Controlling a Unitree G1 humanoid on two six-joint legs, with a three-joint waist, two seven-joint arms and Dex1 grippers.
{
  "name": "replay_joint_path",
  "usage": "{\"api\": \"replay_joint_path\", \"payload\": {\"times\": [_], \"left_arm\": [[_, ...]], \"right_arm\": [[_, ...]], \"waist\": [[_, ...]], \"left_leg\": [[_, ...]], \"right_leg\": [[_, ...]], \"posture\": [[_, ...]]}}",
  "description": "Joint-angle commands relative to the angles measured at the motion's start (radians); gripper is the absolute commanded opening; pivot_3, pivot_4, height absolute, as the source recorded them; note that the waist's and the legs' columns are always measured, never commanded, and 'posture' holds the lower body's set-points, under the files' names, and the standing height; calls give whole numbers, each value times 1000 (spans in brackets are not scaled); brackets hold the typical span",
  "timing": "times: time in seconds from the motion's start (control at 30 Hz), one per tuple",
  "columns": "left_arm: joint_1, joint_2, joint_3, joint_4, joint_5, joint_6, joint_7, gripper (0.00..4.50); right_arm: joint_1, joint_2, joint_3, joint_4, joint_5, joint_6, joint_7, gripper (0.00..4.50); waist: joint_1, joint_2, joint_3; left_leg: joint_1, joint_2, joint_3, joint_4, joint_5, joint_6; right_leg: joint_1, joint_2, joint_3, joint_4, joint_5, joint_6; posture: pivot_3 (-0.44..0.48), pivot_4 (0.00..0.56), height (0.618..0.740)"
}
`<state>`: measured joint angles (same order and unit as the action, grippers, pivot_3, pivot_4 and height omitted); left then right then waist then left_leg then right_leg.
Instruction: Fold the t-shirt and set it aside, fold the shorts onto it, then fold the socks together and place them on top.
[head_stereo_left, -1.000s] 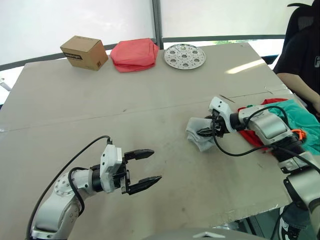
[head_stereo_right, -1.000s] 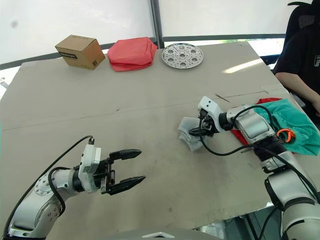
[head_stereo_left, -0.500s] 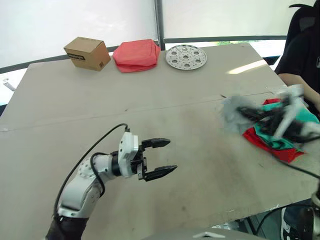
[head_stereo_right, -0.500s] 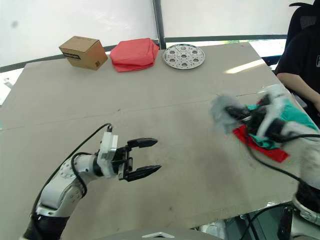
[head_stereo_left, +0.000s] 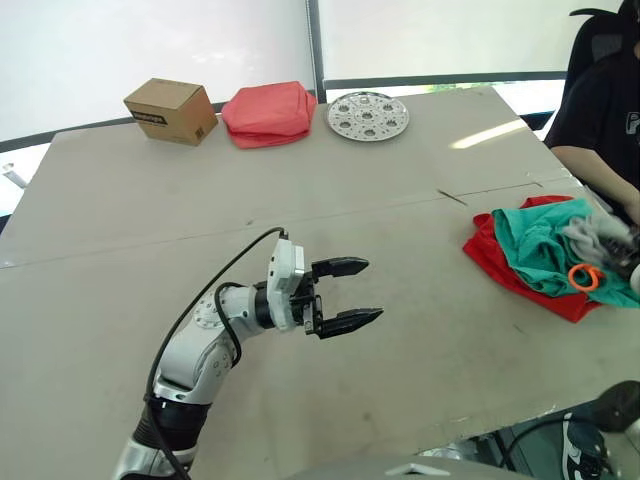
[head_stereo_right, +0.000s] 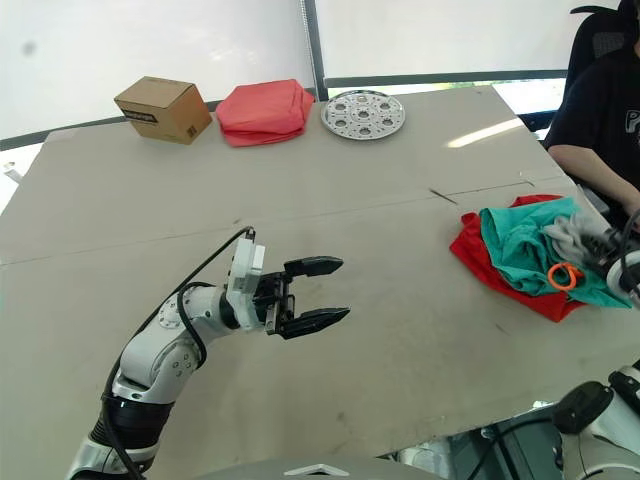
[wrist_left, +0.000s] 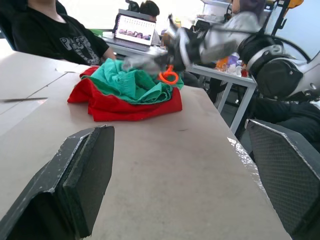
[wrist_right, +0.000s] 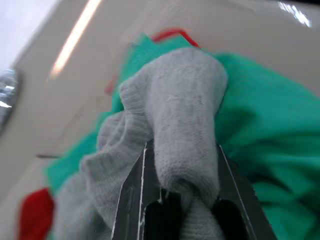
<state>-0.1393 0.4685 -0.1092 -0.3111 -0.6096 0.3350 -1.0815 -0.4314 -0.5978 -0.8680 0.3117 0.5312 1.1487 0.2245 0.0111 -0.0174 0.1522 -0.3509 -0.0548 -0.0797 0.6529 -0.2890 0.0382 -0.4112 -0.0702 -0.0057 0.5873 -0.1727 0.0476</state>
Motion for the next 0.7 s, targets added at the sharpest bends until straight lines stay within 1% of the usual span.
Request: {"api": "replay_joint_path", "payload": {"times": [0.03,0.07,0.1,0.13,0.17,0.2,0.23,0.3,0.33,0.37,0.4,0.47,0.5,0.53,0.57,0.6,0.63,0.7], "left_arm": [[1,5,6,-63,-22,16,16,4500],[6,11,10,-74,-30,22,18,4500],[14,17,15,-85,-36,27,18,4500],[23,22,16,-93,-30,29,26,4500],[30,26,19,-98,-29,37,37,4500],[33,19,25,-101,-36,57,67,4500],[32,5,37,-101,-53,81,104,4500],[22,-46,69,-95,-92,117,195,4500],[15,-77,86,-89,-101,129,249,4500],[7,-106,99,-83,-98,137,302,4500],[-4,-135,108,-72,-73,133,362,4500],[-39,-194,135,-45,-49,142,484,4500],[-67,-222,146,-20,-7,126,554,4500],[-97,-252,165,7,9,112,609,4500],[-120,-271,181,24,9,112,644,4500],[-136,-284,193,37,5,117,663,4500],[-144,-290,200,42,-3,125,671,4500],[-173,-270,208,43,-21,138,645,4500]], "right_arm": [[58,-64,37,81,-24,-97,70,1940],[89,-67,11,18,1,-104,81,2414],[143,-59,-12,-92,22,-133,100,2941],[225,-46,-29,-248,36,-161,124,3301],[295,-28,-45,-394,51,-195,143,3624],[356,-3,-69,-537,75,-221,148,4029],[394,23,-92,-648,98,-252,143,4029],[435,70,-116,-809,138,-300,122,4029],[452,89,-99,-878,143,-327,116,4029],[466,107,-71,-938,143,-351,110,4029],[471,127,-28,-988,140,-381,106,4029],[456,144,135,-1059,82,-451,104,4029],[420,153,238,-1071,47,-467,84,4029],[372,163,351,-1063,-3,-494,65,4029],[338,168,438,-1049,-42,-517,59,4029],[314,166,505,-1030,-67,-541,76,4029],[305,163,541,-1017,-81,-559,90,4029],[232,166,729,-914,-150,-634,169,4029]], "waist": [[-1,-1,-1],[3,-3,-1],[3,-3,-2],[5,-2,-2],[12,2,-2],[12,3,-3],[9,8,-3],[0,9,-2],[-4,9,-2],[-7,5,-2],[-10,2,-2],[-17,-2,-2],[-21,-3,-2],[-24,-2,-1],[-24,-2,-1],[-21,-3,-1],[-18,-3,-1],[-14,-4,-2]], "left_leg": [[2,0,1,0,0,1],[3,0,1,0,-1,1],[3,1,0,0,-1,1],[3,1,-1,0,-1,1],[2,0,-1,0,-1,1],[1,0,-4,0,-1,1],[1,1,-4,0,-2,2],[0,0,-3,0,-2,2],[0,1,-1,0,-2,2],[0,1,0,0,-2,2],[0,1,0,0,-2,2],[5,3,0,0,-2,1],[5,3,0,0,-2,1],[5,3,1,0,-2,1],[5,3,2,0,-2,1],[5,3,2,0,-1,0],[5,1,1,0,0,-1],[2,0,-1,-1,2,-6]], "right_leg": [[1,0,1,0,-1,1],[3,0,2,0,-1,1],[3,0,1,0,-1,2],[3,0,0,0,-1,2],[3,0,0,0,-1,2],[2,0,-1,0,-2,6],[3,0,-1,1,-2,10],[1,0,0,1,-2,11],[1,-1,1,1,-2,12],[1,-1,2,1,-2,12],[3,-1,3,1,-2,12],[4,0,2,1,-4,10],[4,0,2,1,-4,10],[4,0,2,1,-4,10],[2,0,2,1,-3,10],[2,0,2,1,-3,10],[1,0,3,3,-1,13],[0,0,2,2,-1,13]], "posture": [[0,150,740],[0,150,740],[0,150,740],[0,150,740],[0,150,740],[0,150,740],[0,150,740],[0,150,740],[0,150,740],[0,150,740],[0,150,740],[0,150,740],[0,150,740],[0,150,740],[0,150,740],[0,150,740],[0,150,740],[0,150,740]]}}
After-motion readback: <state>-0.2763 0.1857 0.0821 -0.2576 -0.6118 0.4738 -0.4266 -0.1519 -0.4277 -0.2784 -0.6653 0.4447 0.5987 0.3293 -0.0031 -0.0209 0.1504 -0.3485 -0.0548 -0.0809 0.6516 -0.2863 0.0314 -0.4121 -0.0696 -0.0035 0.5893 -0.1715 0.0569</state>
